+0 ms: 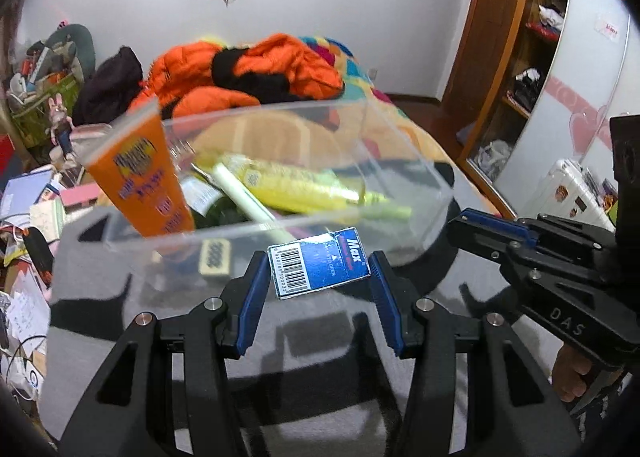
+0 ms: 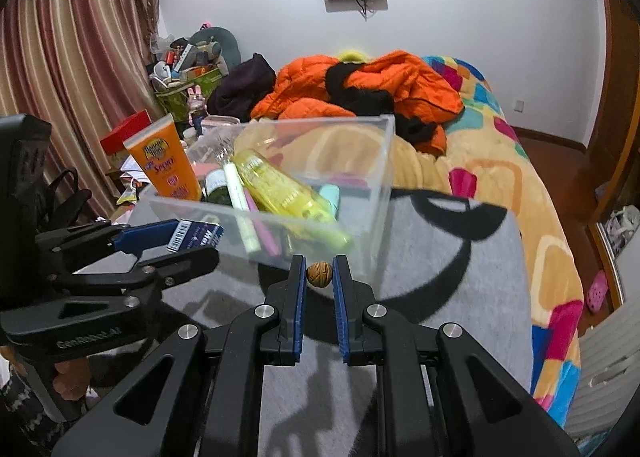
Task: Organize objects
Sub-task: 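Drop the blue card pack and brown ball into the clear box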
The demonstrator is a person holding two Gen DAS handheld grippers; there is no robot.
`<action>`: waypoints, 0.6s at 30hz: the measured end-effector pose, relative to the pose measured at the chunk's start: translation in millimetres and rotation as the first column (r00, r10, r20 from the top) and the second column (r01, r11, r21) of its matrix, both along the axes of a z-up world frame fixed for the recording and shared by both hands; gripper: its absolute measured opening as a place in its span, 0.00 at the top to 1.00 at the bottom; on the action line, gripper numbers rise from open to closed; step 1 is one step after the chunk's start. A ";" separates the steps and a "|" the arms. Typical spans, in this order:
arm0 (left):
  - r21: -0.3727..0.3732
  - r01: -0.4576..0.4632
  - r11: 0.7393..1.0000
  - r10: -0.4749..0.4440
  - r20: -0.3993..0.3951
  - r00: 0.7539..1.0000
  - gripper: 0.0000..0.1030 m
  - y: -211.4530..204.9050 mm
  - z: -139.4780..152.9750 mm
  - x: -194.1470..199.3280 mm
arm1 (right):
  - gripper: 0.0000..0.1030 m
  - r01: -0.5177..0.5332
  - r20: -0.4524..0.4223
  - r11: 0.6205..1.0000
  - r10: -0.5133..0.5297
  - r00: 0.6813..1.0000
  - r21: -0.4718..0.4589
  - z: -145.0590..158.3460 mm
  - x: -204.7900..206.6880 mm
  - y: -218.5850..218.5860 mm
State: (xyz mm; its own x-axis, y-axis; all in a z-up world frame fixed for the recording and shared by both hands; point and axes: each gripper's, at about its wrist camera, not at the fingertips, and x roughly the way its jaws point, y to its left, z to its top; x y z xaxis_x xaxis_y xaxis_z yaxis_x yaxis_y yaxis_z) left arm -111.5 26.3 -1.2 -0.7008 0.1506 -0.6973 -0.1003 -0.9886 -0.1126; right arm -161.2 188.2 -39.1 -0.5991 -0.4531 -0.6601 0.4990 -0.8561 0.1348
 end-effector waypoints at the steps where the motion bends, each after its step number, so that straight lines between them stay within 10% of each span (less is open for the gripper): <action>1: -0.002 -0.005 1.000 0.005 -0.012 1.000 0.52 -2.8 3.9 0.0 | 0.88 -0.003 -0.006 1.000 0.003 1.000 -0.001 2.3 -0.9 -2.0; 18: -0.027 -0.035 0.999 0.035 -0.016 0.999 0.52 -16.4 6.8 -45.3 | 0.89 -0.011 -0.034 0.999 0.012 0.999 0.044 11.6 -42.8 -33.0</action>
State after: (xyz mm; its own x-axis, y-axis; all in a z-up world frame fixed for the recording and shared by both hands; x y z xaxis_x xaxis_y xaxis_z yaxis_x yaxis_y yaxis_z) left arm -156.8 9.9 5.5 -0.7160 0.1070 -0.6899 -0.0674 -0.9942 -0.0842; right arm -204.1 155.3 -27.5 -0.6167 -0.4311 -0.6586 0.5125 -0.8550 0.0797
